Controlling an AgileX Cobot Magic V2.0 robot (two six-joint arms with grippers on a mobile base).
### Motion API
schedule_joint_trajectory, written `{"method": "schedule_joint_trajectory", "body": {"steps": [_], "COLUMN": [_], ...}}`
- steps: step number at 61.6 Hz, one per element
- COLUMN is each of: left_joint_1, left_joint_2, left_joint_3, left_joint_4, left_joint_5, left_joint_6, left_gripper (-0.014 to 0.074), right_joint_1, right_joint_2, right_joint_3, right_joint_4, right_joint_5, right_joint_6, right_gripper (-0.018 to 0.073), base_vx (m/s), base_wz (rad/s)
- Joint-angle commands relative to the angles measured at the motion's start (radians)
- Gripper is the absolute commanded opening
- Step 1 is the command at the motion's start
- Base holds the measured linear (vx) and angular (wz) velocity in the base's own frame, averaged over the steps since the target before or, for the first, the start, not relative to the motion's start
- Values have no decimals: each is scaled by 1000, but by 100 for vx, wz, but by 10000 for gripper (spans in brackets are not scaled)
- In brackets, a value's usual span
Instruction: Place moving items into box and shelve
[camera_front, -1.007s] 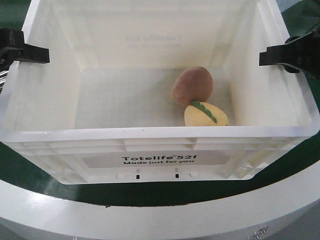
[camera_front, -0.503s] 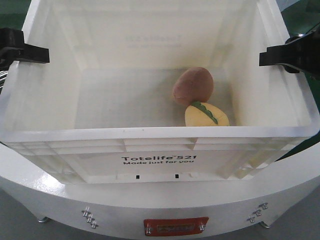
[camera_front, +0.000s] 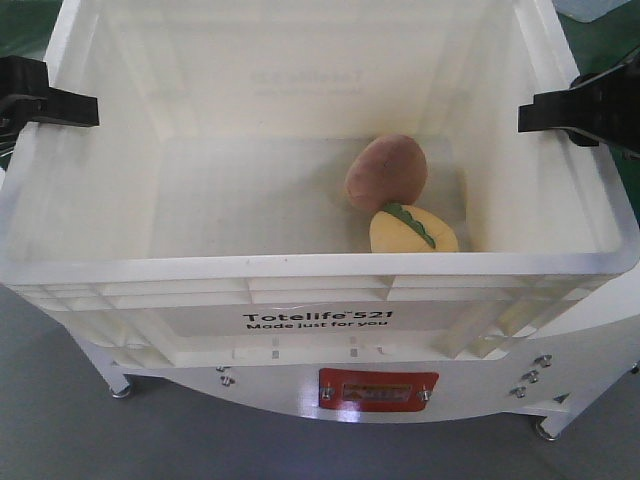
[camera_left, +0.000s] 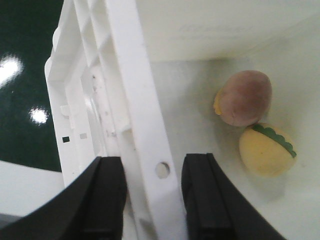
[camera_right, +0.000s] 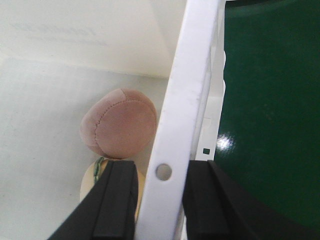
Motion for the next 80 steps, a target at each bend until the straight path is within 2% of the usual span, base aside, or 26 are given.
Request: {"method": "schedule_joint_trajectory", "body": {"steps": [1, 41, 80], "left_joint_1": [-11, -11, -11], "left_joint_2": [-30, -30, -29], "left_joint_3": [-45, -45, -45], "left_joint_4": [-174, -174, -174], "left_joint_5": [-77, -77, -77], "left_joint_6": [20, 20, 20], "left_gripper": [3, 3, 3], "right_joint_1": [13, 13, 13], "right_joint_2": [-40, -40, -40], "right_joint_3": [-49, -49, -49], "right_joint_4": [143, 143, 143], "right_joint_5": [-97, -91, -90], "right_joint_6": [-40, -40, -40], "right_gripper": [-6, -6, -6], "base_vx": [-20, -21, -14], "base_wz": [17, 25, 54]}}
